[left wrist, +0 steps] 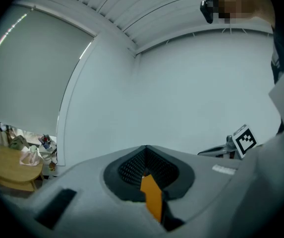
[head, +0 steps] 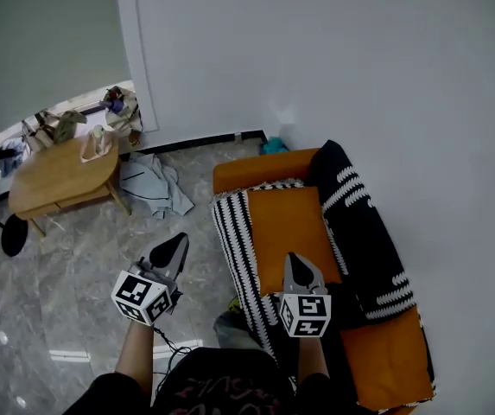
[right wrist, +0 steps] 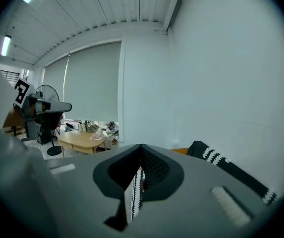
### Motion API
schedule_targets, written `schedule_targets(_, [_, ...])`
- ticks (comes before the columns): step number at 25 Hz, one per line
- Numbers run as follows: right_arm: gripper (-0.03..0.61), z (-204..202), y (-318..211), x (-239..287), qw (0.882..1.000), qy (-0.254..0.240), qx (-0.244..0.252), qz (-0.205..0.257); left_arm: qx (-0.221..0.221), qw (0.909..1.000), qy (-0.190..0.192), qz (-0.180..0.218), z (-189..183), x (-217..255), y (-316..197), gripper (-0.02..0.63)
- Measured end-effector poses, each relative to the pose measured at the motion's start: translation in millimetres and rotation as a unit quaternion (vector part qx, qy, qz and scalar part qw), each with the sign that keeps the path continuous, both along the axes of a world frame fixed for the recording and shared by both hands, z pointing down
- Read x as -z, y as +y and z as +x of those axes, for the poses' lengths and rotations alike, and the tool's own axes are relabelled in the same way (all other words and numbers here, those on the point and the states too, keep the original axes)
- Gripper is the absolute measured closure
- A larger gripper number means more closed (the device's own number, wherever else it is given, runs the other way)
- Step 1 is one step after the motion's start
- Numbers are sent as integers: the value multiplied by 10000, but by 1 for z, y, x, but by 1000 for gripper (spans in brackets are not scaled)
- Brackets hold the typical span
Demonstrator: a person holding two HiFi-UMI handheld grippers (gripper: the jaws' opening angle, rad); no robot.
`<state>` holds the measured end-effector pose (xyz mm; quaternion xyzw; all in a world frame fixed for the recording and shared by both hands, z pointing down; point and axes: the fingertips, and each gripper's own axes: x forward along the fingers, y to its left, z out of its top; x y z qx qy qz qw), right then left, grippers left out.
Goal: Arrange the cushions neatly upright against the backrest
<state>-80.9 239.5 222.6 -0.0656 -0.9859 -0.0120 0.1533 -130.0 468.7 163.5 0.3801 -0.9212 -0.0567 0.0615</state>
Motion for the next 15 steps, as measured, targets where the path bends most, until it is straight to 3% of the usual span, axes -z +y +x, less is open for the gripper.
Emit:
schedule_targets(8, [566, -127, -34, -23, 9993, 229, -147, -243, -367, 9985, 155, -387, -136, -13, -56, 614])
schedule_targets(15, [566, -184, -90, -33, 9949, 386, -719, -588, -1092, 9897, 324, -871, -203, -34, -127, 614])
